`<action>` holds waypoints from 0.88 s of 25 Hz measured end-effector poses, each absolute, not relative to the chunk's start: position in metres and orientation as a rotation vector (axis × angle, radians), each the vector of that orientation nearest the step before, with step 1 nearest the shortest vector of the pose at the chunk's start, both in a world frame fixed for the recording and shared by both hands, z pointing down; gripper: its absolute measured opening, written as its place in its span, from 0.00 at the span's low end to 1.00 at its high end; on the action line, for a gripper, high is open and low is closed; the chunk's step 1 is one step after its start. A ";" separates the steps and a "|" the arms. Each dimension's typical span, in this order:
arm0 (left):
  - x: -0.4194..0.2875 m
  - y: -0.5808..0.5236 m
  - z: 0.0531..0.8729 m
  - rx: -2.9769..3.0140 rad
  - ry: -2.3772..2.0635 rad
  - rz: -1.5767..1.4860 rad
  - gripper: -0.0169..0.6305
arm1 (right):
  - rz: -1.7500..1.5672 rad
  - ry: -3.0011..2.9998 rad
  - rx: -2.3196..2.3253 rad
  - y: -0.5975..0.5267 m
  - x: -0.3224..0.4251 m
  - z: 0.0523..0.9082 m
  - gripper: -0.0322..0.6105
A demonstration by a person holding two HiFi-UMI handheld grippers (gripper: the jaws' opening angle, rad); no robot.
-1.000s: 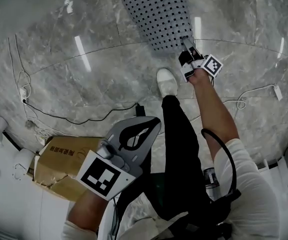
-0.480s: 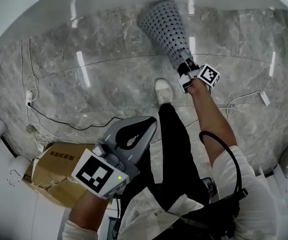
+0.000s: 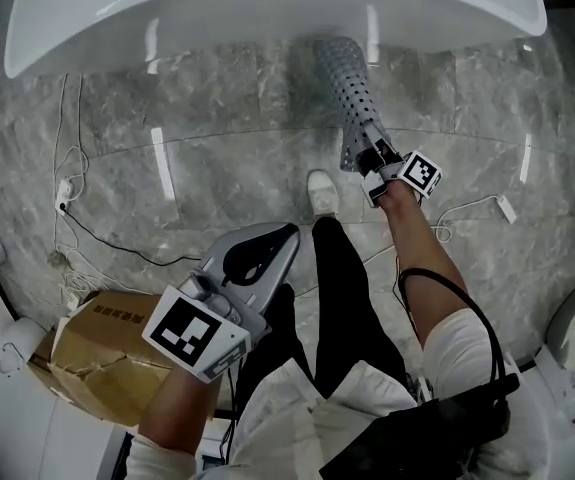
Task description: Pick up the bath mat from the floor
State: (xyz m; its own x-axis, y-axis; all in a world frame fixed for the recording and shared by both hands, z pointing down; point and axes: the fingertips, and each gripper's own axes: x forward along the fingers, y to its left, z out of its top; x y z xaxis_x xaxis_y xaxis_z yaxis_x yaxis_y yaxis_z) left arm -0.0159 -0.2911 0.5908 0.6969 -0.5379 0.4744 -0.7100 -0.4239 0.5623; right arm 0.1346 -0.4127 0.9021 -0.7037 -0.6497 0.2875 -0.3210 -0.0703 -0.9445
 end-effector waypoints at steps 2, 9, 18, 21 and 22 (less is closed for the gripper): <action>-0.026 -0.282 0.572 2.144 -0.968 0.279 0.03 | -1.840 1.945 -1.086 -0.403 0.137 0.878 0.08; -0.050 -0.242 0.497 2.240 -1.019 0.291 0.04 | -1.782 2.024 -1.087 -0.367 0.139 0.766 0.08; -0.069 -0.173 0.422 2.294 -1.023 0.282 0.04 | -1.689 2.119 -1.048 -0.317 0.130 0.609 0.08; -0.077 -0.152 0.405 2.315 -1.026 0.302 0.04 | -1.651 2.128 -1.035 -0.299 0.125 0.563 0.08; -0.079 -0.145 0.399 2.320 -1.027 0.309 0.04 | -1.641 2.129 -1.029 -0.292 0.123 0.548 0.08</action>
State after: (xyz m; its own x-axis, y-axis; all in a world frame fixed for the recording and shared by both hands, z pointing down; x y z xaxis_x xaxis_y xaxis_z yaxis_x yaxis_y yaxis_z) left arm -0.0794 -0.1453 0.3990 0.6773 -0.6017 0.4234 -0.7354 -0.5372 0.4130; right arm 0.1234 -0.2921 0.5484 -0.7142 -0.6681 0.2085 -0.3715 0.1095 -0.9220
